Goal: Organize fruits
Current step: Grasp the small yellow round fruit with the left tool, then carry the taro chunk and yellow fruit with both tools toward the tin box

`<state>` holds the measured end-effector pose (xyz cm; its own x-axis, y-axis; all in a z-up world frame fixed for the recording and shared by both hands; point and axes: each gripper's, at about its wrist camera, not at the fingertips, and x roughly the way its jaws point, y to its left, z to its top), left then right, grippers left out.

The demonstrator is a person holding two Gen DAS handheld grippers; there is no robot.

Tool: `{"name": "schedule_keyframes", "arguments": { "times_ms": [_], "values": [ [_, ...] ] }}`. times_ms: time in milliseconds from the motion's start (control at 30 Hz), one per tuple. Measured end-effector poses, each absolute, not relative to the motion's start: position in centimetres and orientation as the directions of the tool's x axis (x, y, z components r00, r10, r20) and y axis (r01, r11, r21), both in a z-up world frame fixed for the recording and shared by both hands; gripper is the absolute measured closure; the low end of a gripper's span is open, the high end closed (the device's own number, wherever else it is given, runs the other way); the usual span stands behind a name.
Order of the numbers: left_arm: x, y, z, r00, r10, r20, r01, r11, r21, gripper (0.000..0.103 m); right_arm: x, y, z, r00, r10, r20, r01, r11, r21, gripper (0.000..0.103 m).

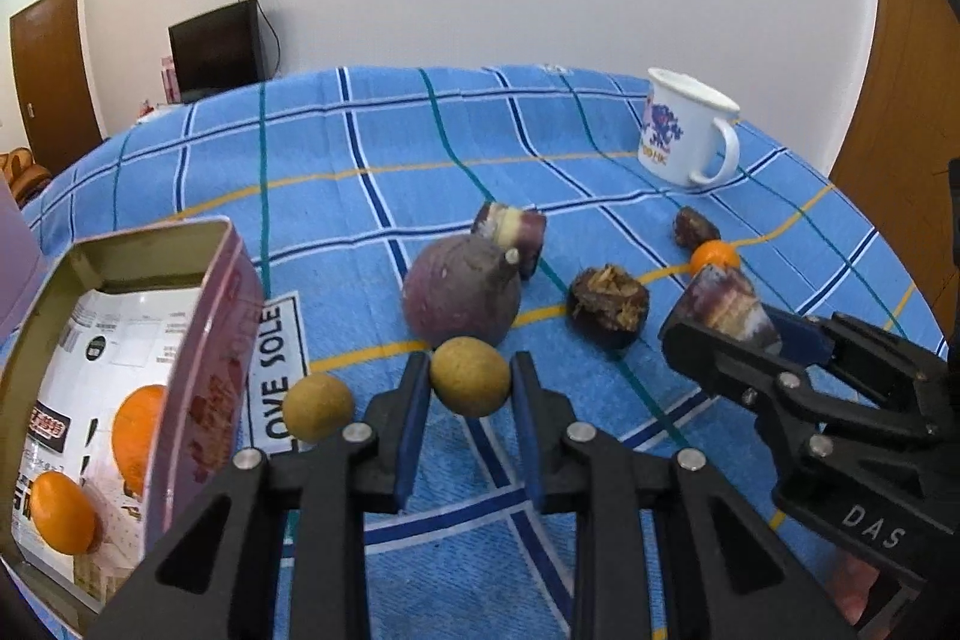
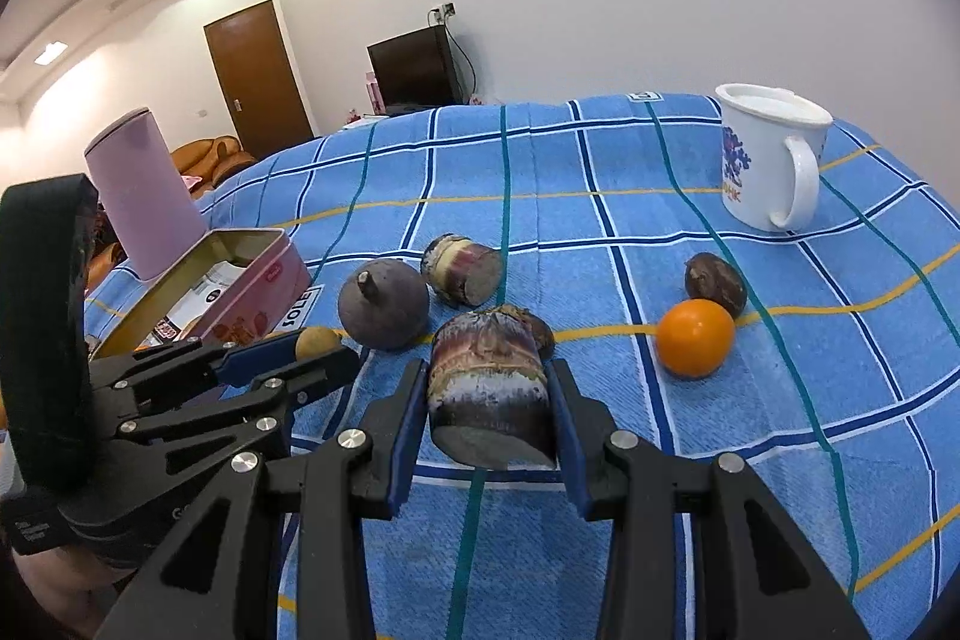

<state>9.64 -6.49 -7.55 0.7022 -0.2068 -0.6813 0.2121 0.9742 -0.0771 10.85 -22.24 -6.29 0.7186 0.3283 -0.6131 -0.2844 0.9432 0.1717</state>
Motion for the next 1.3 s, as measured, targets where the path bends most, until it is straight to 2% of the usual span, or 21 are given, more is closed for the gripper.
{"name": "schedule_keyframes", "arguments": {
  "times_ms": [600,1300],
  "values": [
    [7.6,-6.5,-5.9,0.801,-0.163,-0.577,0.189,0.982,-0.016,0.075,10.3,-22.1,-5.9,0.739,0.337,-0.583,-0.304,0.939,0.158,0.062],
    [6.1,-6.0,-5.1,0.854,-0.148,-0.499,0.166,0.986,-0.009,0.075,8.5,-22.3,-4.9,0.787,0.368,-0.495,-0.341,0.928,0.149,0.062]
  ]
}}
